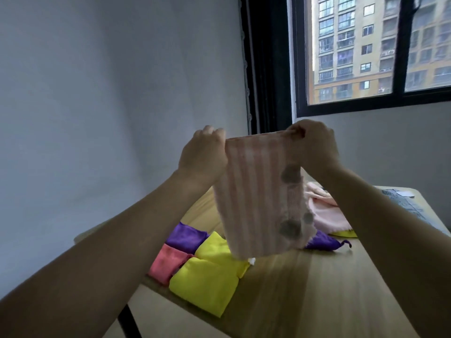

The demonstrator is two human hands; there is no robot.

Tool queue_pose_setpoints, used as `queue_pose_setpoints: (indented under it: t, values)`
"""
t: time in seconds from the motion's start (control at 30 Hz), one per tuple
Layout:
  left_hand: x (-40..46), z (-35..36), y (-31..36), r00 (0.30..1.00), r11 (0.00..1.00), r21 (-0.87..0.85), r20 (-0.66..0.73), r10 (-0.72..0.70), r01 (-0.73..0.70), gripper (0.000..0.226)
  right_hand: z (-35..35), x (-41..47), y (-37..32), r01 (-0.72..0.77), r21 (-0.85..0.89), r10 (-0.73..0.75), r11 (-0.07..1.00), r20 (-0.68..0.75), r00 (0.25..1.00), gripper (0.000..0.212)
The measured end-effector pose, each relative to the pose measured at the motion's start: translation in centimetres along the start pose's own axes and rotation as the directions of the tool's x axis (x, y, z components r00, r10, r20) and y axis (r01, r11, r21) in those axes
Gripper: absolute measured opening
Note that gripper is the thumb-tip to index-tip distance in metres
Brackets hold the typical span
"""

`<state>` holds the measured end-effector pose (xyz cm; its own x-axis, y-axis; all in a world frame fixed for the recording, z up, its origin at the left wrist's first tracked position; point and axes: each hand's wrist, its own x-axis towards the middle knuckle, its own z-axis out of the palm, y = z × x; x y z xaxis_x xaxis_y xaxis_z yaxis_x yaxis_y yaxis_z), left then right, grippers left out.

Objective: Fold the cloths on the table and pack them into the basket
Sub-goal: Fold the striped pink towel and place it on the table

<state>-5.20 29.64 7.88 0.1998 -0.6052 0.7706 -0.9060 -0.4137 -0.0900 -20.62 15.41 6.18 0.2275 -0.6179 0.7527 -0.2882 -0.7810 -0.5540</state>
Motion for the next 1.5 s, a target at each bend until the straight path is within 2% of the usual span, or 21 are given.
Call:
queue_pose_setpoints:
  t: [0.1,0.17,0.37,0.5,0.6,0.7,0.77,0.83,0.97,1.03,1.07,1.1,1.13,1.17,1.23,1.27,1.3,1.33,1.4,1.43,1.5]
  values:
    - [0.1,-0.9,0.8,0.982,0.972,-0.195,0.158,-0.103,0.133,0.013,-0.8,0.2,-0.8,-0.197,0.082,0.19,0.977,0.084,0.978,0.025]
    - [0.0,-1.7,1.8,0.961,0.954,-0.246,0.255,-0.109,0.173,0.013,-1.4,-0.4,-1.2,-0.261,0.069,0.254,0.963,0.09,0.963,0.027]
    - [-0.5,-0.7,4.2,0.861,0.975,-0.135,0.501,-0.086,0.176,0.002,-1.1,-1.5,1.1,-0.408,-0.095,0.418,0.908,0.196,0.887,0.029]
    - [-0.7,1.8,5.3,0.816,0.977,-0.106,0.571,-0.092,0.184,0.019,-1.3,-2.2,2.5,-0.41,-0.062,0.413,0.91,0.224,0.883,0.025]
    - [-0.6,3.5,6.0,0.841,0.974,-0.155,0.538,-0.056,0.164,0.01,-1.6,-2.0,3.1,-0.428,0.043,0.409,0.903,0.218,0.886,0.024]
    - [-0.5,3.7,5.7,0.924,0.962,-0.238,0.381,-0.037,0.137,0.009,-1.1,-1.2,3.5,-0.43,0.228,0.412,0.874,0.126,0.903,0.017]
    - [-0.1,3.3,5.6,0.974,0.982,-0.186,0.227,-0.002,0.046,0.007,-1.2,-0.9,3.6,-0.357,0.376,0.355,0.855,0.077,0.932,0.014]
    - [0.4,2.3,5.5,0.99,0.991,-0.13,0.134,0.032,-0.014,0.004,-1.1,-0.7,3.8,-0.24,0.425,0.259,0.873,0.013,0.966,0.012]
    - [-0.1,-0.3,5.5,0.973,0.974,-0.227,0.218,0.078,-0.027,0.025,-1.8,-1.6,4.1,-0.092,0.473,0.136,0.876,-0.059,0.989,0.012]
    - [-1.5,-1.1,6.1,0.926,0.922,-0.376,0.373,0.056,0.095,0.019,-1.9,-2.8,5.0,-0.082,0.448,0.111,0.89,-0.038,0.993,0.012]
    - [-2.4,-1.0,6.4,0.866,0.866,-0.454,0.497,0.05,0.21,0.011,-1.9,-3.4,5.6,-0.116,0.413,0.129,0.903,-0.005,0.992,0.013]
    - [-3.6,-0.8,7.1,0.774,0.795,-0.506,0.628,0.074,0.335,0.004,-1.8,-4.1,6.4,-0.161,0.361,0.146,0.919,0.069,0.987,0.015]
    - [-5.1,-0.4,7.8,0.66,0.719,-0.521,0.743,0.115,0.461,0.019,-1.8,-4.7,7.6,-0.189,0.273,0.145,0.943,0.172,0.974,0.017]
    - [-6.8,0.3,8.4,0.539,0.647,-0.506,0.825,0.17,0.57,0.03,-2.0,-5.5,8.5,-0.221,0.14,0.164,0.965,0.337,0.927,0.017]
    - [-10.8,2.0,10.0,0.348,0.516,-0.448,0.894,0.283,0.73,0.04,-2.3,-7.2,10.1,-0.191,-0.197,0.273,0.962,0.633,0.725,0.024]
    - [-12.8,3.0,10.9,0.273,0.467,-0.409,0.903,0.332,0.784,0.047,-2.4,-8.4,10.7,-0.117,-0.352,0.341,0.929,0.685,0.644,0.036]
    - [-15.0,4.2,11.5,0.227,0.439,-0.386,0.9,0.371,0.811,0.053,-2.6,-9.6,11.3,-0.143,-0.453,0.451,0.88,0.701,0.552,0.048]
    - [-16.9,5.0,12.1,0.213,0.447,-0.383,0.898,0.386,0.808,0.057,-2.7,-10.8,11.8,-0.198,-0.514,0.545,0.834,0.716,0.436,0.051]
    - [-20.3,6.7,12.7,0.232,0.468,-0.383,0.908,0.347,0.797,0.049,-2.5,-13.1,13.0,-0.253,-0.609,0.657,0.752,0.723,0.211,0.031]
    - [-21.6,7.2,12.8,0.243,0.448,-0.364,0.92,0.306,0.816,0.044,-2.3,-13.8,13.9,-0.235,-0.651,0.69,0.722,0.704,0.169,0.029]
    - [-22.8,7.7,12.7,0.297,0.374,-0.358,0.931,0.213,0.855,0.038,-1.9,-14.5,15.3,-0.124,-0.67,0.677,0.732,0.697,0.237,0.042]
